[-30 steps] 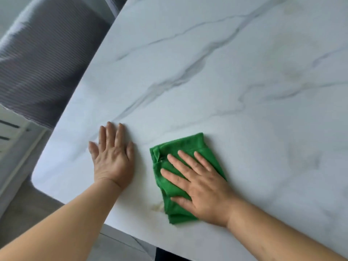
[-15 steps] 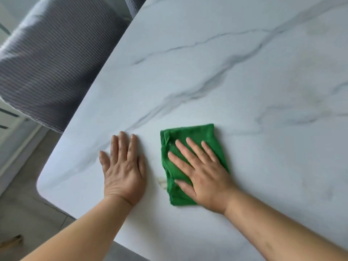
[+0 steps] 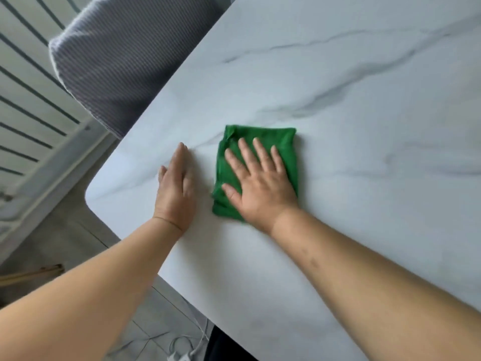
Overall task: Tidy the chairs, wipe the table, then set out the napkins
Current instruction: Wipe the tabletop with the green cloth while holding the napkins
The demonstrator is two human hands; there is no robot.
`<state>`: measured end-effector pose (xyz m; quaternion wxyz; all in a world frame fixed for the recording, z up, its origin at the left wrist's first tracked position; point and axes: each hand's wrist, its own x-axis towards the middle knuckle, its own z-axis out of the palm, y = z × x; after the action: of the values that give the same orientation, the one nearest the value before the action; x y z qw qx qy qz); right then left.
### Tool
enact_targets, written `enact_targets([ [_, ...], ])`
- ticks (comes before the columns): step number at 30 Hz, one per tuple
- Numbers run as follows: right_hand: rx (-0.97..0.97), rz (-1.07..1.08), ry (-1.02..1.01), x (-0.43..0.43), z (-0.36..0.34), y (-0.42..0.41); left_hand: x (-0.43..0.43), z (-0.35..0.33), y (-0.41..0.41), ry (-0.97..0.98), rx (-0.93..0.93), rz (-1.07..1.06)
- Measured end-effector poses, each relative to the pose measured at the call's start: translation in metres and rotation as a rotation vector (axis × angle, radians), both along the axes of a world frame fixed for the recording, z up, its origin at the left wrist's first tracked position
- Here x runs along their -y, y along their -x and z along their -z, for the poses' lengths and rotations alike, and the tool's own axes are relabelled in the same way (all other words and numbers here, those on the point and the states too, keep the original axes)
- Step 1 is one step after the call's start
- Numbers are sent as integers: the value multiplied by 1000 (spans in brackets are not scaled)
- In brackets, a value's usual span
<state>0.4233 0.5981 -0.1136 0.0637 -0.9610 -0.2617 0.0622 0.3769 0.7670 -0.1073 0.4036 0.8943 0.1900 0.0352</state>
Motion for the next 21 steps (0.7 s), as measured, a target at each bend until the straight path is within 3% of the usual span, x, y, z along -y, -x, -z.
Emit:
enact_targets([
  [2,-107,-294,-27,-6,-1,59,5,-17,2,69,56,-160],
  [4,-133,-541,-53,15,-1,102,12,-30,9,-85,72,-193],
  [6,-79,-631,-73,60,1,127,28,-38,24,-169,60,-190],
  [10,46,-472,8,187,5,104,83,-36,65,-229,-23,-174],
  [14,15,55,75,278,-4,20,142,-27,104,-244,-92,-184],
  [16,-17,264,100,269,-7,9,164,-23,120,-244,-118,-213],
  [18,-22,194,72,235,-6,35,177,-22,130,-255,-145,-239],
  [21,-87,-300,35,196,-4,135,180,-26,140,-338,-197,-271],
])
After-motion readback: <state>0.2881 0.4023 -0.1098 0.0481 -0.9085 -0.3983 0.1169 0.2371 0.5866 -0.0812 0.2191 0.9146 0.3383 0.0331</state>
